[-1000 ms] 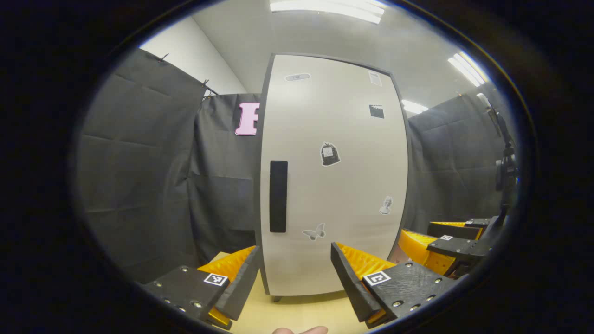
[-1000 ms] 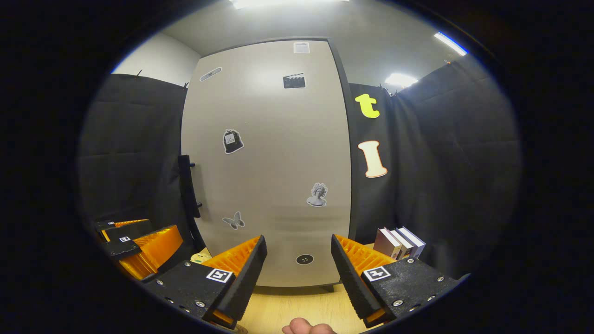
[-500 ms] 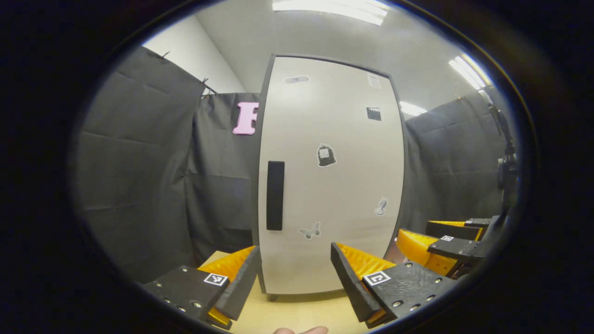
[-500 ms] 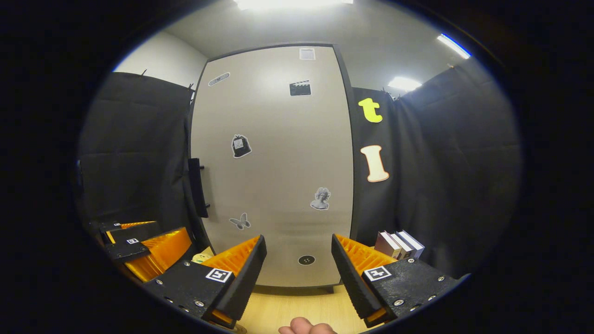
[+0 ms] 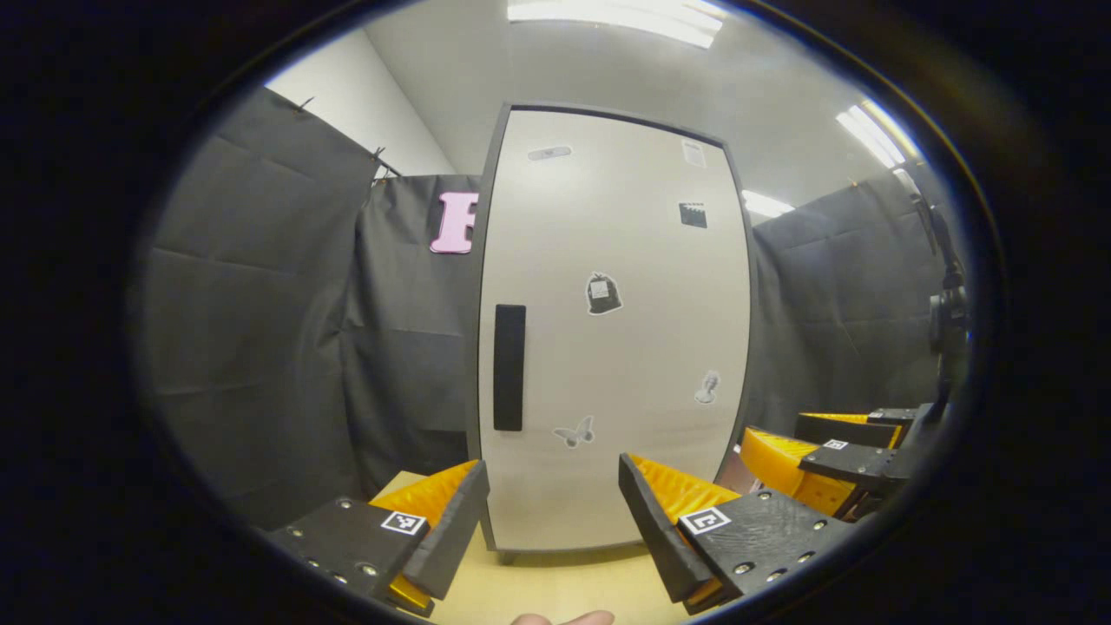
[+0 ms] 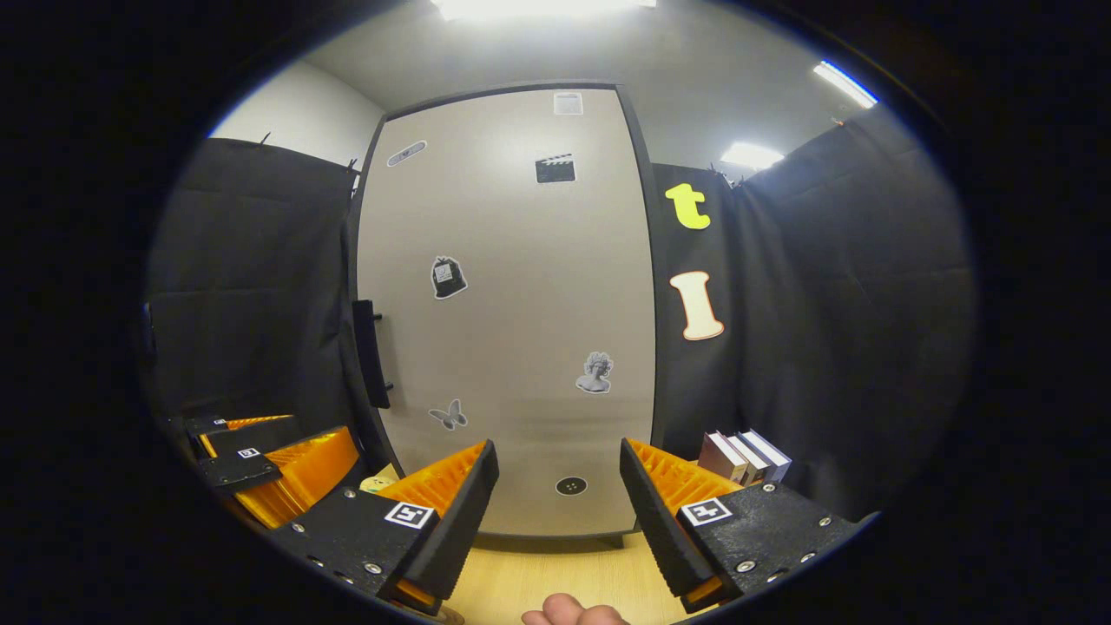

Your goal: Open the cabinet door with the right hand, grasp the bottle in the cabinet with the left hand and place it on the coaster, then close the cabinet door with the right hand.

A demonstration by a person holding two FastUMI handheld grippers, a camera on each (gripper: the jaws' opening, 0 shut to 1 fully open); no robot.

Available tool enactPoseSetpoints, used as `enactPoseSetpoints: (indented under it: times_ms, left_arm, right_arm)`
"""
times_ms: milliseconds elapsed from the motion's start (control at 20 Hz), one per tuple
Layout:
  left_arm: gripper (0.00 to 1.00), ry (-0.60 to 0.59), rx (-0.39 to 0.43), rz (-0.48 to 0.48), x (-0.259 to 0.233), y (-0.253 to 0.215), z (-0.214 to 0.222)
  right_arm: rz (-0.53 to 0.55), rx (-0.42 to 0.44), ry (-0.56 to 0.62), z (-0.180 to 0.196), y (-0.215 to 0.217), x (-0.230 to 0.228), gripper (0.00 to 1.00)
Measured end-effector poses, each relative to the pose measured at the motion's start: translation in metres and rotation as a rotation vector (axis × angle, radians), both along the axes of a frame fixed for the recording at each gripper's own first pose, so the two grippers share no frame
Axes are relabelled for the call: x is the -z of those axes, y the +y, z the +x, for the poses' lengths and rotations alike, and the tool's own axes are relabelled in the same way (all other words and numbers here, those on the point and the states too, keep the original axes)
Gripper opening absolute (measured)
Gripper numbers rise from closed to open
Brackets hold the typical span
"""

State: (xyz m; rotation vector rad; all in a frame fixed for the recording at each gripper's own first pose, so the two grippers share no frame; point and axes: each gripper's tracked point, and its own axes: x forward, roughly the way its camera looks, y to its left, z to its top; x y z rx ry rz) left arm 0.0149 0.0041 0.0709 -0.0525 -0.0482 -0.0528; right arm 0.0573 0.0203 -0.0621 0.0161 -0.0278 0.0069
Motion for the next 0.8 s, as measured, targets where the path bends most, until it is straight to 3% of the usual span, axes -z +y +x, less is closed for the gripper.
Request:
enactPoseSetpoints:
  times_ms: [800]
  left_arm:
    - [0.90, 0.004, -0.001, -0.005, -0.0014, 0.0013, 0.0017]
  right_arm:
    - [0.004, 0.003, 0.011, -0.0009, -0.0021, 0.0035, 0.88]
